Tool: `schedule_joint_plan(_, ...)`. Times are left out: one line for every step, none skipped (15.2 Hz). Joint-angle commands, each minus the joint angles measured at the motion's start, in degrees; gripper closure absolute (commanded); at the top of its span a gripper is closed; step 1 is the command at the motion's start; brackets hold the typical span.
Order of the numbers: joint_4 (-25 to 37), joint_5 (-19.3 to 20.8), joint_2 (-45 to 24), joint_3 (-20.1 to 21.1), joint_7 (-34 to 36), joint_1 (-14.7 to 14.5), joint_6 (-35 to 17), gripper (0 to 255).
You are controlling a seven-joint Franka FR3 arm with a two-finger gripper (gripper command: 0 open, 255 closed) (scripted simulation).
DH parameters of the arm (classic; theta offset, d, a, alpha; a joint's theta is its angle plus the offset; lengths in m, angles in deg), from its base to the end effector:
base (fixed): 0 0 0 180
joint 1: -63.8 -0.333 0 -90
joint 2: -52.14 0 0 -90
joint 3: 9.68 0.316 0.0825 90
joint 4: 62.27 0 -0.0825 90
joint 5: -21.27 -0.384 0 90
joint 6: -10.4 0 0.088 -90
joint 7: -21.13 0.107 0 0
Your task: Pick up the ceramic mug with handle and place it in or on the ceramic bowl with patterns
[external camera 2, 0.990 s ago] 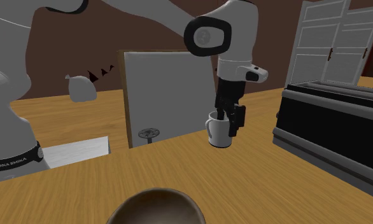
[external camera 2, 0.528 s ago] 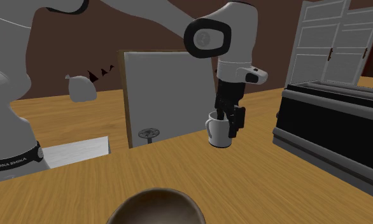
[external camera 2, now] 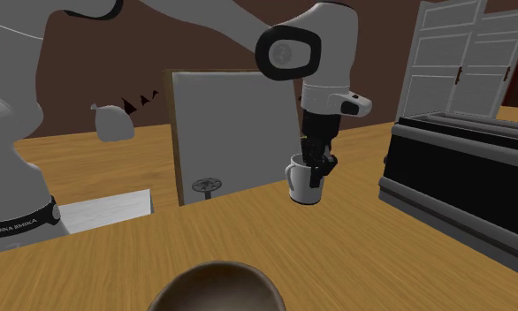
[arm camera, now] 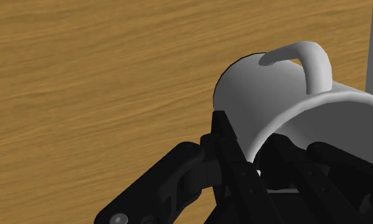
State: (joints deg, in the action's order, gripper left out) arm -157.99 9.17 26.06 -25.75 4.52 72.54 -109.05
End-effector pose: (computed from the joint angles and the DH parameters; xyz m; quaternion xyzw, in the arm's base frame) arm 0.6175 -0.2518 0.3477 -0.9933 0.1113 -0.0015 0.0317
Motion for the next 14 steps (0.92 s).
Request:
schedule_joint_plan(0.0,0.0,0.0,0.0,0.0,0.0,0.0,255)
schedule_joint_plan(0.0,0.0,0.0,0.0,0.0,0.0,0.0,255)
schedule_joint_plan(0.0,0.0,0.0,0.0,0.0,0.0,0.0,255)
schedule_joint_plan(0.3,0.1,0.3,-0.1,0.1,0.0,0.6,255)
schedule_joint_plan(0.6,0.3,0.6,-0.1,0.2,-0.1,1.2,255)
schedule_joint_plan(1.0,0.4,0.9,-0.2,0.3,-0.1,1.8,255)
schedule_joint_plan(1.3,0.5,1.2,-0.2,0.4,-0.1,2.5,255)
schedule_joint_plan(1.7,0.6,1.5,-0.3,0.5,-0.1,3.1,255)
schedule_joint_plan(2.1,0.8,1.8,-0.4,0.7,-0.1,3.8,255)
schedule_joint_plan(2.5,0.9,2.0,-0.4,0.8,-0.2,4.4,255)
schedule_joint_plan(2.9,1.0,2.3,-0.5,0.9,-0.2,5.1,255)
schedule_joint_plan(3.3,1.1,2.5,-0.5,1.0,-0.2,5.7,255)
schedule_joint_plan(3.7,1.2,2.8,-0.5,1.1,-0.2,6.4,255)
schedule_joint_plan(4.2,1.3,3.0,-0.6,1.2,-0.2,7.0,255)
